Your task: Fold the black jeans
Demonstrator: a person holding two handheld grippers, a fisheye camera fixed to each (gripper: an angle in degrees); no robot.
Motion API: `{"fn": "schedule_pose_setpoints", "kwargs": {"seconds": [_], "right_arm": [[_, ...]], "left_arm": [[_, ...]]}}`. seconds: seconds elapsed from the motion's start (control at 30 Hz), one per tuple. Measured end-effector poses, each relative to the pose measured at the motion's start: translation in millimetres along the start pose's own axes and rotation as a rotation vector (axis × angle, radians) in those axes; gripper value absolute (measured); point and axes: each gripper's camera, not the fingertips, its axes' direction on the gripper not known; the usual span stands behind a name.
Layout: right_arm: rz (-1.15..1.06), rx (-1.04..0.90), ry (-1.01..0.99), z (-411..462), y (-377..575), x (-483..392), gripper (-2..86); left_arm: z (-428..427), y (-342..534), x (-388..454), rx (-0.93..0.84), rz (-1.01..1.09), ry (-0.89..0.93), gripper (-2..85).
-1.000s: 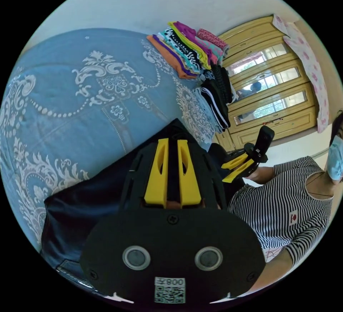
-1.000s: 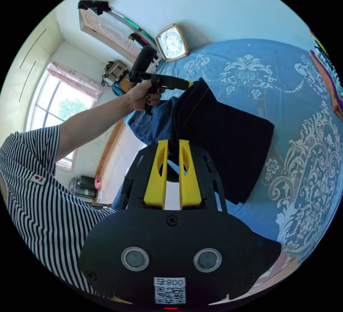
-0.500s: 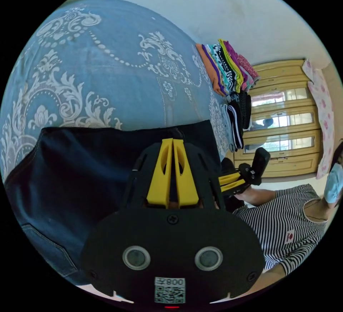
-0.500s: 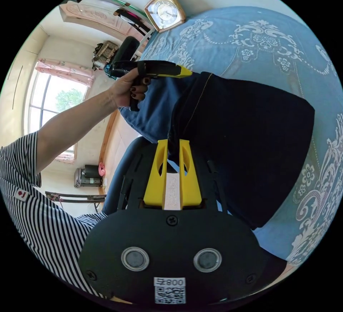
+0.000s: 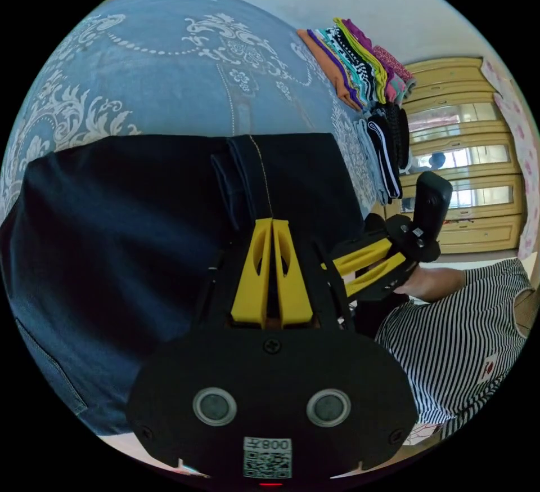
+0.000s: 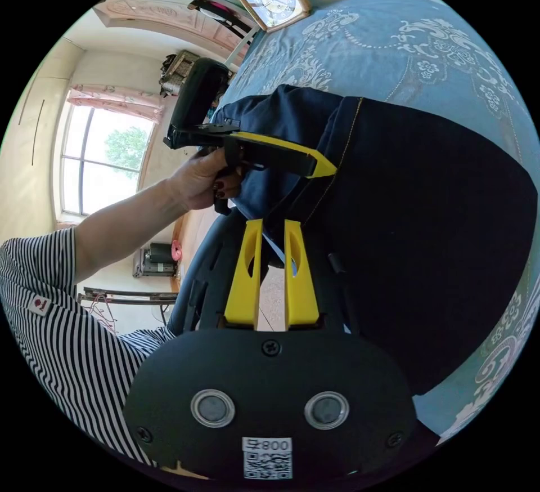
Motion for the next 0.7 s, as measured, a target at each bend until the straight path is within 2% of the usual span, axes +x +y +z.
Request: {"fn": "schedule_pose_setpoints", "kwargs": {"seconds": [0.17, 0.37, 0.5, 0.7], "right_arm": [[-0.012, 0.033, -0.026, 3.1, -12.0, -0.2, 3.0], [0.036, 0.138, 0.036, -8.0, -44.3, 24.4, 1.3], [0.050, 0.173, 0.109, 1.0, -81.6, 35.9, 0.5], [0.093, 0.026, 0.212, 61.1, -125.3, 58.6, 0.1]], "left_arm": [[20.5, 20.2, 2.1, 0.049, 0.008, -0.080, 0.1], [45.8, 59.4, 11.3, 0.134, -0.029, -0.117, 0.3], [77.0, 75.3, 11.6, 0.077, -0.074, -0.189, 0.3], [112.3, 89.4, 8.9, 0.066, -0.093, -0.239, 0.3]]}}
